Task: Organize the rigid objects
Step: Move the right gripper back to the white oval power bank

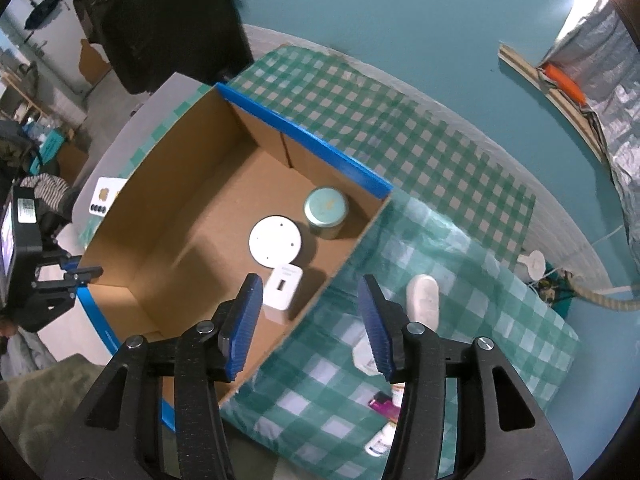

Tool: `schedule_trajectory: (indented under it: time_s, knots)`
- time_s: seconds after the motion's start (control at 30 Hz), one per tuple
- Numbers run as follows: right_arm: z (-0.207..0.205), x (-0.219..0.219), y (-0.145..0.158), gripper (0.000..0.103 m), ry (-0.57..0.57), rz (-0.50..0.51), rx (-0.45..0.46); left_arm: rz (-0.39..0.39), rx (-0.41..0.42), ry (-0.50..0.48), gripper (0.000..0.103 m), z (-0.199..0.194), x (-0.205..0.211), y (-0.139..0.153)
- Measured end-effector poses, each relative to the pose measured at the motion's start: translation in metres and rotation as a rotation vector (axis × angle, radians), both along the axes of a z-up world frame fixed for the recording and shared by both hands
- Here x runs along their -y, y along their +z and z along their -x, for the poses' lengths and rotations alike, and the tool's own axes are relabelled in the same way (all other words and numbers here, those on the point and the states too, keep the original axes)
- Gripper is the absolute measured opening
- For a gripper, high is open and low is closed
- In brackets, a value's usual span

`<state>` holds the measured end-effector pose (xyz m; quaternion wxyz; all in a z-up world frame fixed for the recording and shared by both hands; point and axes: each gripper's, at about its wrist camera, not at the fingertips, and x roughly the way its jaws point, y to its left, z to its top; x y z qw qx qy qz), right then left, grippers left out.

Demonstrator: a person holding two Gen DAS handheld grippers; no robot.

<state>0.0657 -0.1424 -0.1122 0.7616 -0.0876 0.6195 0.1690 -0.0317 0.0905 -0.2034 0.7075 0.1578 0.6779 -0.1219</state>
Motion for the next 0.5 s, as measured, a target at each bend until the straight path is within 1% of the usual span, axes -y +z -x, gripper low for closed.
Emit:
schedule_trajectory:
  time_s: [0.23,0.5]
  knots:
    - [-0.002,0.024,-0.005,0.05,-0.037,0.012,-0.011,0.0,-0.002,0.003,0.007,0.0,0.0,0.0]
    - [-0.012,0.064,-0.027,0.05,-0.098,0.039,-0.048,-0.001,-0.004,0.006,0.007,0.0,0.0,0.001]
